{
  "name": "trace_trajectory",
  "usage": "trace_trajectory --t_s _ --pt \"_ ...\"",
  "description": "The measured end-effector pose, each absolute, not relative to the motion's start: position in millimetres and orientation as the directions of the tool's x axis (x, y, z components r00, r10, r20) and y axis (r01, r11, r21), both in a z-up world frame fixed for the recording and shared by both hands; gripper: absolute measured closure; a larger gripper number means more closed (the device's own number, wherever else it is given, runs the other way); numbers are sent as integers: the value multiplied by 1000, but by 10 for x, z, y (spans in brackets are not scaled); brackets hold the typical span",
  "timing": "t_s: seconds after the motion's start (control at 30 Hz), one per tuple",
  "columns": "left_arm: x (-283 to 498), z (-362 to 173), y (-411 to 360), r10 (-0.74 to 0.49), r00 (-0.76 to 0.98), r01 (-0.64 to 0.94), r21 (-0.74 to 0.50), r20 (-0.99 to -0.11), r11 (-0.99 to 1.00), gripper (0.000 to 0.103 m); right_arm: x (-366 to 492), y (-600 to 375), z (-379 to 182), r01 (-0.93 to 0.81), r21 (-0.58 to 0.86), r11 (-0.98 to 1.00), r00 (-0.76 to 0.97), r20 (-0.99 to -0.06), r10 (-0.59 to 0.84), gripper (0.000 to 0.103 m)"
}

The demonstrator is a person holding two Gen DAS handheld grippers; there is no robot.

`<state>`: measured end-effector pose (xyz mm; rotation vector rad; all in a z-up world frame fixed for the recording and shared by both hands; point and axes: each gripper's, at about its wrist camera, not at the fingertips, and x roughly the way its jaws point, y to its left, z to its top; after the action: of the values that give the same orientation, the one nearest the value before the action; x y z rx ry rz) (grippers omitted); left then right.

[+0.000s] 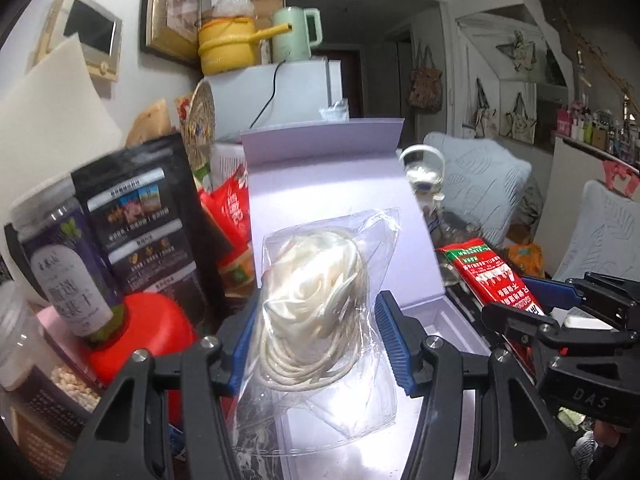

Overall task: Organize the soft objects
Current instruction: 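Lower both items into the lavender box and open both grippers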

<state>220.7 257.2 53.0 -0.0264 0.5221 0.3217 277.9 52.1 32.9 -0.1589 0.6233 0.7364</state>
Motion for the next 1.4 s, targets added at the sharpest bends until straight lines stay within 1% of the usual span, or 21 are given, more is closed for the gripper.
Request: trace_trajectory --t_s 0.17,0.27,0.67,0.77,0.83,0.87,0.93,1.0,1.4 --pt "2367 340 2640 283 781 -311 47 -557 949 48 2864 655 150 -673 49 738 556 -625 548 56" --pt "2427 242 2652 261 760 -306 26 -595 952 48 2913 678 73 -671 57 739 541 -644 540 56" --pt "2590 62 2649 254 690 -308 42 -677 950 48 3003 699 -70 -656 52 753 525 -685 505 54" --pt "2623 48 2666 261 679 -321 42 -686 946 45 3017 705 -79 -650 47 758 530 -687 497 49" --pt "2640 31 2683 271 663 -334 48 -697 941 42 3024 690 -70 -649 56 759 527 -686 502 42" --pt "2656 12 2696 278 653 -342 52 -704 938 41 3027 682 -66 -647 58 761 529 -685 502 35" --pt "2672 -8 2716 290 643 -355 61 -709 933 28 3029 666 -55 -644 63 762 531 -680 505 34" --pt "2666 -7 2728 302 641 -364 66 -705 929 24 3029 662 -47 -642 58 764 534 -682 500 34" --pt "2533 182 2677 300 678 -358 54 -671 932 24 2944 600 100 -637 29 770 567 -659 494 34"
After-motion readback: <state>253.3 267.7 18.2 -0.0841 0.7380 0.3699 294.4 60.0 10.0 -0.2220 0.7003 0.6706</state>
